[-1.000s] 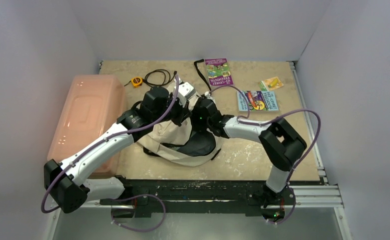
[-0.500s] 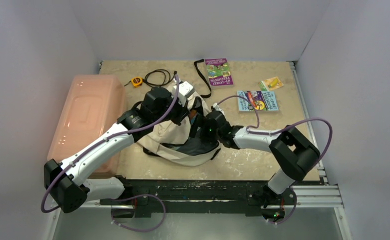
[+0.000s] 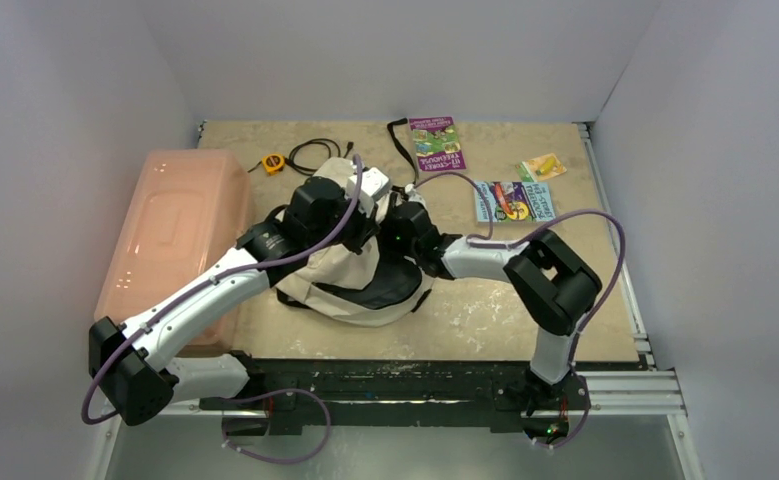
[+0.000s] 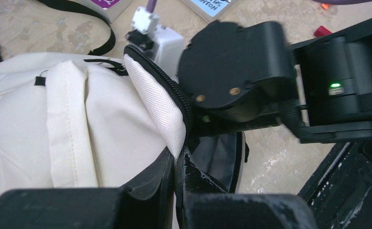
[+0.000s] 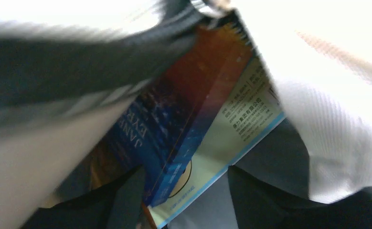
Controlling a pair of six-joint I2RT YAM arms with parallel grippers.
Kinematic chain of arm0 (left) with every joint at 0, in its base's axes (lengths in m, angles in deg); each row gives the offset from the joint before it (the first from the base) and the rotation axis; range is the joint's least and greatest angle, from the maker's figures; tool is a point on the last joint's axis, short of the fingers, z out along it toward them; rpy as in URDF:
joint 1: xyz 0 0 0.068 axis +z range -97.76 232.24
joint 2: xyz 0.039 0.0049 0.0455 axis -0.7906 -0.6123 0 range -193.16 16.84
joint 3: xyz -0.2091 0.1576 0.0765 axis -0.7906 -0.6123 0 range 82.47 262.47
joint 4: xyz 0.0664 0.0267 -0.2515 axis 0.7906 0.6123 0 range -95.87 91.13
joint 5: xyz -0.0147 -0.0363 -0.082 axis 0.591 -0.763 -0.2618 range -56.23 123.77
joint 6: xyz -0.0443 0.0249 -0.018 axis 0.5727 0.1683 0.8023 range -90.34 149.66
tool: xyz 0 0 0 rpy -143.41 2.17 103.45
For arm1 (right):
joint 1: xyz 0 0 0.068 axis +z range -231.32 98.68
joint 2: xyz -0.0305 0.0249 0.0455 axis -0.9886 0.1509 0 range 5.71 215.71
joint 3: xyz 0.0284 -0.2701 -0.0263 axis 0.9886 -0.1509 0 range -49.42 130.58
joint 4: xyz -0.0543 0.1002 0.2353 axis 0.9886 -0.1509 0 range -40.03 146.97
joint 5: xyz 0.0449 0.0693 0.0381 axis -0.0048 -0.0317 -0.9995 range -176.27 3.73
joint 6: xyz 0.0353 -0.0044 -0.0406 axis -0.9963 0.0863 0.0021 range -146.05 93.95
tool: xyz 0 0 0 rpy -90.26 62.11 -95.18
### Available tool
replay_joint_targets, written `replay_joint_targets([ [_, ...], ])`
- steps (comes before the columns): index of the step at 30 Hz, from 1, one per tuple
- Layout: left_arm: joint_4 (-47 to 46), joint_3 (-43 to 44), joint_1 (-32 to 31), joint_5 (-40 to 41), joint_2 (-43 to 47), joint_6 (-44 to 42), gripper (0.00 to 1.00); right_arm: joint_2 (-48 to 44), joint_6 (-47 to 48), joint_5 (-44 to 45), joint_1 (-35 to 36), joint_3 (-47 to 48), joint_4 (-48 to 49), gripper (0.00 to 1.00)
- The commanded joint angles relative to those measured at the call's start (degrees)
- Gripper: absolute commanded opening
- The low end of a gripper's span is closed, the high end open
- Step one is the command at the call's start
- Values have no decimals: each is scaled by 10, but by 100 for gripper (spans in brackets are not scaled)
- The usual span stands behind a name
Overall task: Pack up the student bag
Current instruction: Place the book in the student bag.
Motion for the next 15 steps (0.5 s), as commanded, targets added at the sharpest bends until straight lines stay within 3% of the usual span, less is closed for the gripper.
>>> replay_joint_targets([
  [1,-41,14,-10,67,4,7,0,-109,64,11,-21,-22,-69,76],
  [3,-25,19,-10,115,-6,16,0,-171,121,11,-37,-45,-134,87],
  [6,18,45,-10,155,-26,34,0,-264,178,7,-68,-74,-237,92],
  [11,-32,6,-11,122,3,63,0,-431,231,7,-125,-128,-315,99],
  [13,-33,8,-13,110,-3,59,0,-469,250,0,-128,-121,-314,99],
  [15,-28,11,-16,106,-14,55,0,-483,239,52,-140,-99,-340,99],
])
